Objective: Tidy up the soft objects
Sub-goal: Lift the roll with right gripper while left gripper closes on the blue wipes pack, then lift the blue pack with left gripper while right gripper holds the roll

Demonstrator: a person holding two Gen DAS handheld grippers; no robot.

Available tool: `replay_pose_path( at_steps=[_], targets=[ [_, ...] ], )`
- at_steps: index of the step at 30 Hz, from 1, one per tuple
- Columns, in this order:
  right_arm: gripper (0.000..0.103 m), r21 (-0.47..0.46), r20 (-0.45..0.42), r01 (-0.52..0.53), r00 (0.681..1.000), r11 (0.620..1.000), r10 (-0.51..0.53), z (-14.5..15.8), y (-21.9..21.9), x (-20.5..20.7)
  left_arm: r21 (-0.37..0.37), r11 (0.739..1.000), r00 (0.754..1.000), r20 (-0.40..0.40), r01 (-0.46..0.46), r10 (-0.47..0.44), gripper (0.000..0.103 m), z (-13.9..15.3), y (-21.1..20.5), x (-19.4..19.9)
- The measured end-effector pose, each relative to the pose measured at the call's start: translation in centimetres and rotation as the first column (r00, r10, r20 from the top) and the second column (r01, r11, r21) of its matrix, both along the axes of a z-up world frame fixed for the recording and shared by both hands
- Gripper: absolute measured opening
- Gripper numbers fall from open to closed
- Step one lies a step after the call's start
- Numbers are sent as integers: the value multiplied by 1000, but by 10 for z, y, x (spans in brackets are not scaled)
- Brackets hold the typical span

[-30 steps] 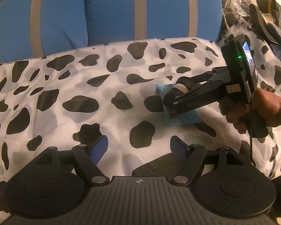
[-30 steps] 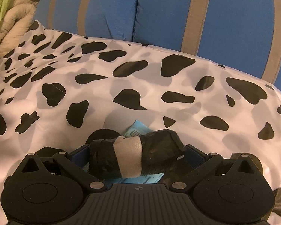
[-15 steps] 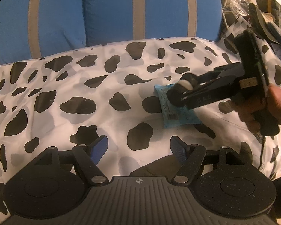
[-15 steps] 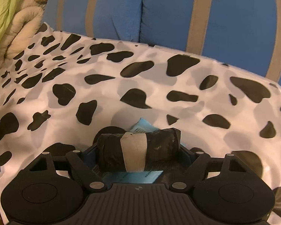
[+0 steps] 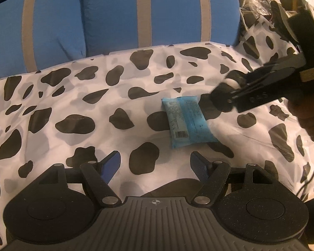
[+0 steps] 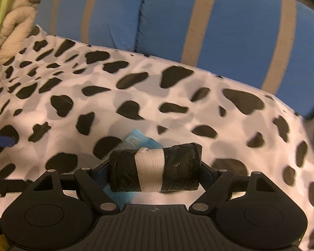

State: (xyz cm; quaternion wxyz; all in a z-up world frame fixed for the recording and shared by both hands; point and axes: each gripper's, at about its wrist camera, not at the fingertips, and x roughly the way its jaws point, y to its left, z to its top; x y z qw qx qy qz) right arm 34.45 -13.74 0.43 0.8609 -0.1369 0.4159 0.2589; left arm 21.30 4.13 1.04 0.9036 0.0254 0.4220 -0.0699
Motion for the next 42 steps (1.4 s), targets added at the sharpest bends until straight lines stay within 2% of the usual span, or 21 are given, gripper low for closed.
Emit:
replay_pose_path(
  at_steps=[11, 17, 25, 34, 42],
  targets=[
    [84, -21, -46, 62, 997, 998, -63, 17, -34, -40, -19, 999, 999, 45, 28, -27, 83, -3, -16, 10],
    [84, -29, -55, 86, 995, 996, -88, 26, -52, -69, -8, 999, 997, 54, 52, -52, 83, -9, -29, 19],
    [84, -46, -71, 107, 991, 993, -110, 29, -68, -101, 16, 998, 998, 24, 62, -62, 84, -26, -44, 41],
    [84, -29, -120, 119, 985, 992, -122, 26, -75, -111, 53, 996, 997, -13, 77, -76, 84, -41, -58, 70],
    [84, -38, -129, 139, 981, 990, -143, 24, -79, -109, -2, 1000, 996, -82, 27, -27, 84, -61, -59, 101]
  ],
)
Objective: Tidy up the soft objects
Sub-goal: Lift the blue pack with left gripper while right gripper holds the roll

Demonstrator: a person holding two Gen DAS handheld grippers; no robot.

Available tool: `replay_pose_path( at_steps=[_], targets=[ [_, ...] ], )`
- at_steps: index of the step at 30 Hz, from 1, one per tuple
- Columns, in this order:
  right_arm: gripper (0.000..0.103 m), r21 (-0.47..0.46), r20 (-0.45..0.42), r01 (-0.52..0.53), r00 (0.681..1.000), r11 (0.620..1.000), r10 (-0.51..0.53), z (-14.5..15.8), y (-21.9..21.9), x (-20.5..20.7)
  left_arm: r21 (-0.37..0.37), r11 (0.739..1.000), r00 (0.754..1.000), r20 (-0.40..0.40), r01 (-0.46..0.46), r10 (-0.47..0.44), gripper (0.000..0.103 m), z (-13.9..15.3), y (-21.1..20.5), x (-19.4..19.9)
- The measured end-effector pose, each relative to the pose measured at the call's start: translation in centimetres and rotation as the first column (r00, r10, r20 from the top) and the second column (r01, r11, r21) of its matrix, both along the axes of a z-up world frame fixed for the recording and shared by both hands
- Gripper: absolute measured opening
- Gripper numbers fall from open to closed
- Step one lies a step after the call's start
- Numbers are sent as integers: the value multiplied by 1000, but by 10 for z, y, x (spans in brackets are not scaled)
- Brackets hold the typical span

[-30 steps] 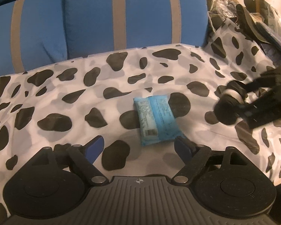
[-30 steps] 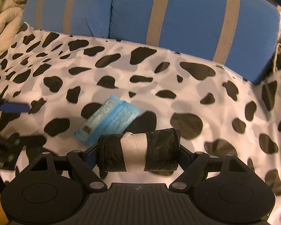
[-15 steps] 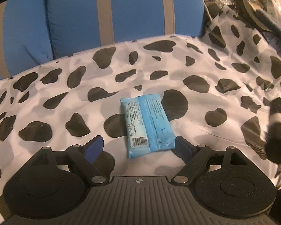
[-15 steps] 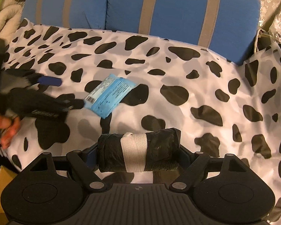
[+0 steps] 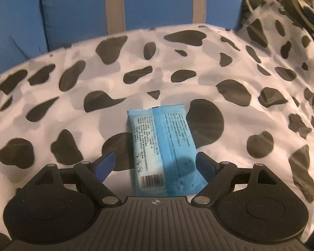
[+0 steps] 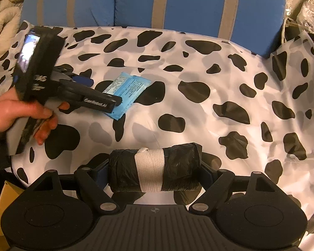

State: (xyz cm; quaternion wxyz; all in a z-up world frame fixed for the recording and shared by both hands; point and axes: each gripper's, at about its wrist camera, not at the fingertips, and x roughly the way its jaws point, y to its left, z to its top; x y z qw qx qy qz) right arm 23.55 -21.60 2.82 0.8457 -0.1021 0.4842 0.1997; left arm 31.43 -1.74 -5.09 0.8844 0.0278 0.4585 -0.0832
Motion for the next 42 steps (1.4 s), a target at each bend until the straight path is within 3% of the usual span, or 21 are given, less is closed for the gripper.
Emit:
replay_pose_path(
  at_steps=[5, 9, 14, 16, 18, 20, 31, 42],
  targets=[
    [84, 0, -5, -13, 1000, 1000, 13, -1, 4, 1, -13, 1000, 999, -39, -8, 8, 85, -15, -10, 16],
    [84, -3, -8, -22, 1000, 1000, 22, -2, 7, 2, 41, 999, 1000, -16, -2, 3, 96, -21, -20, 19],
    [84, 1, -12, -20, 1000, 1000, 20, -3, 8, 6, 25, 999, 999, -12, -47, 47, 97, -23, -18, 25],
    [84, -1, -15, -19, 1000, 1000, 19, -4, 8, 6, 27, 998, 998, -19, -62, 62, 94, -22, -18, 25],
    [84, -4, -17, -19, 1000, 1000, 19, -4, 6, 5, 31, 998, 998, -24, -62, 62, 76, -19, -18, 24],
    [84, -4, -18, -16, 1000, 1000, 16, -5, 5, 6, 37, 997, 998, -30, -60, 61, 69, -15, -16, 22],
    [84, 2, -29, -13, 999, 1000, 13, -8, 5, 9, 33, 999, 998, -63, -24, 26, 63, -7, 5, 1],
    [84, 0, -34, -27, 999, 1000, 27, -11, 14, 11, 26, 1000, 1000, -7, -5, 5, 62, 17, 29, -31]
  ],
)
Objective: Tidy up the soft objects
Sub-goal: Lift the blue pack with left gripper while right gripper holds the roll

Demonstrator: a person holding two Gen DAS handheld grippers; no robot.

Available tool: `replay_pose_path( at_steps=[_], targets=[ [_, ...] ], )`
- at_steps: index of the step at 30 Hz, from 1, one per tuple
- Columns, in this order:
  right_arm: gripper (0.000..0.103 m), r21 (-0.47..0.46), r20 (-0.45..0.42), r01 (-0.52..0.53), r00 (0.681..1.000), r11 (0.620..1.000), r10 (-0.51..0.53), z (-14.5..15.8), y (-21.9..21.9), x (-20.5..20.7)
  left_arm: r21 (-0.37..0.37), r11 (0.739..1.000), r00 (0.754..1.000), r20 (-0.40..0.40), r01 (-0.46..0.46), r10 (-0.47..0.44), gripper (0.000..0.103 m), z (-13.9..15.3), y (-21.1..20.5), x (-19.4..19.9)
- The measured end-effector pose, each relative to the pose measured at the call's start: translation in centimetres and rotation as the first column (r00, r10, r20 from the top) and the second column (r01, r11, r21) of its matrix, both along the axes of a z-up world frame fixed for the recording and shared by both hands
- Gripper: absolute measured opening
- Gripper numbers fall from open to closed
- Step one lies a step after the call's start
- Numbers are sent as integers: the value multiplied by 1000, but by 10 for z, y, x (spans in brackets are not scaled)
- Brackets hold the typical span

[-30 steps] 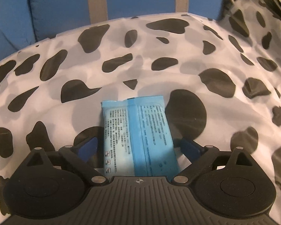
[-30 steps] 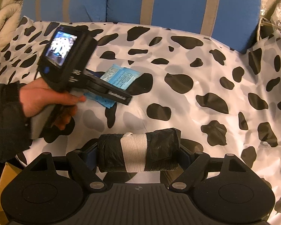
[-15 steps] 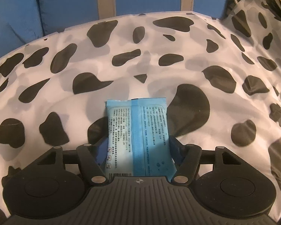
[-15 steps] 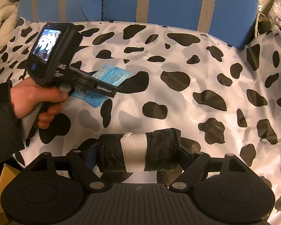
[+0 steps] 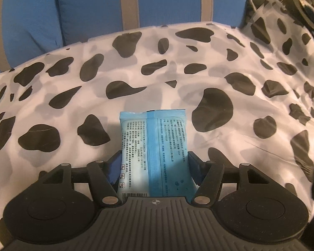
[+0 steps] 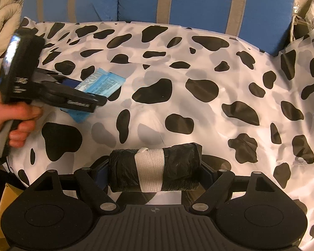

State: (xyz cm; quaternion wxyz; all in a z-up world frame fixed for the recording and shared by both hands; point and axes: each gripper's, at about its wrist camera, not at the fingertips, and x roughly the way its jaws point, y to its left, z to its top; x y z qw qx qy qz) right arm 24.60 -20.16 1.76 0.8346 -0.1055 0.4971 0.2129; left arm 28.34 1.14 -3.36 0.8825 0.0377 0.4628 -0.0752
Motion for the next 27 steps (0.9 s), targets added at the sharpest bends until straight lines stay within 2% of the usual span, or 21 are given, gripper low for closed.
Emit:
replay_pose_path(
  at_steps=[13, 20, 27],
  targets=[
    [84, 14, -28, 25, 999, 1000, -25, -9, 7, 0, -6, 999, 998, 53, 44, -43, 62, 26, -3, -31],
    [84, 23, -23, 2, 1000, 1000, -1, -7, 12, -12, -26, 999, 997, 65, 39, -37, 62, 40, 3, -64],
    [84, 70, -23, 17, 1000, 997, -15, 1, 11, -26, -38, 999, 997, 75, 35, -32, 62, 50, 6, -95]
  ],
)
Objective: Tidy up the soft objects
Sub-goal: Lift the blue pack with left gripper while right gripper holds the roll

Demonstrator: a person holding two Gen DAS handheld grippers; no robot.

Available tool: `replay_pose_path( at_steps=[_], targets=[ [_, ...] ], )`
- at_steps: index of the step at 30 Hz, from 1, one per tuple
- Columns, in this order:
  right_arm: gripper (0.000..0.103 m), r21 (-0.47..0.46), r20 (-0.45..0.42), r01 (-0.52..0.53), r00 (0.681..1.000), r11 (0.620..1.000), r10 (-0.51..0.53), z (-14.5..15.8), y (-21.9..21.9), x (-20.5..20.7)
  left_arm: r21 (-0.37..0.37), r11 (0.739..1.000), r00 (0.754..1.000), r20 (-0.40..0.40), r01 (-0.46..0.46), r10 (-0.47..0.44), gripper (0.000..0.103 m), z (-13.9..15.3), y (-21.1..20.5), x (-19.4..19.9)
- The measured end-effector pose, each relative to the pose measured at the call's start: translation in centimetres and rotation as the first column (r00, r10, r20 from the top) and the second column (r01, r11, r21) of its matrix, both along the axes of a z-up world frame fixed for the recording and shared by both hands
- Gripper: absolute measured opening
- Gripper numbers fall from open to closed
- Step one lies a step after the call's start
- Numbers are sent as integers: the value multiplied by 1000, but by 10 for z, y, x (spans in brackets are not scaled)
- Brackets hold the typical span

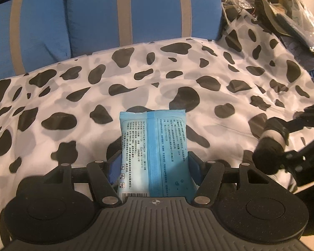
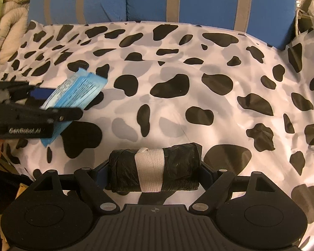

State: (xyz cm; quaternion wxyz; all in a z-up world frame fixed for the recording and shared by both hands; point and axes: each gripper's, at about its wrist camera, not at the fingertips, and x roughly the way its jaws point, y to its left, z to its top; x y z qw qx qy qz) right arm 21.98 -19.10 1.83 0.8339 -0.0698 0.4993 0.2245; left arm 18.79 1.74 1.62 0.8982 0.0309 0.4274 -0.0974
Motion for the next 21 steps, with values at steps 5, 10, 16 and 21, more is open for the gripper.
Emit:
replay_pose_path(
  at_steps=[5, 10, 16, 21],
  targets=[
    [84, 2, 3, -2, 1000, 1000, 2, 1, 1, -10, -12, 1000, 1000, 6, -8, 8, 62, 6, 3, -18],
    [84, 7, 9, -8, 1000, 1000, 8, 3, 2, -20, -20, 1000, 1000, 6, -12, 12, 62, 9, 4, -34],
    [84, 19, 12, -28, 1000, 999, 28, 6, 6, -32, -25, 1000, 1000, 3, -9, 9, 62, 12, 5, -53],
    [84, 35, 14, -65, 998, 997, 64, 9, 11, -46, -26, 1000, 1000, 0, 0, 0, 62, 14, 3, -68]
  ],
)
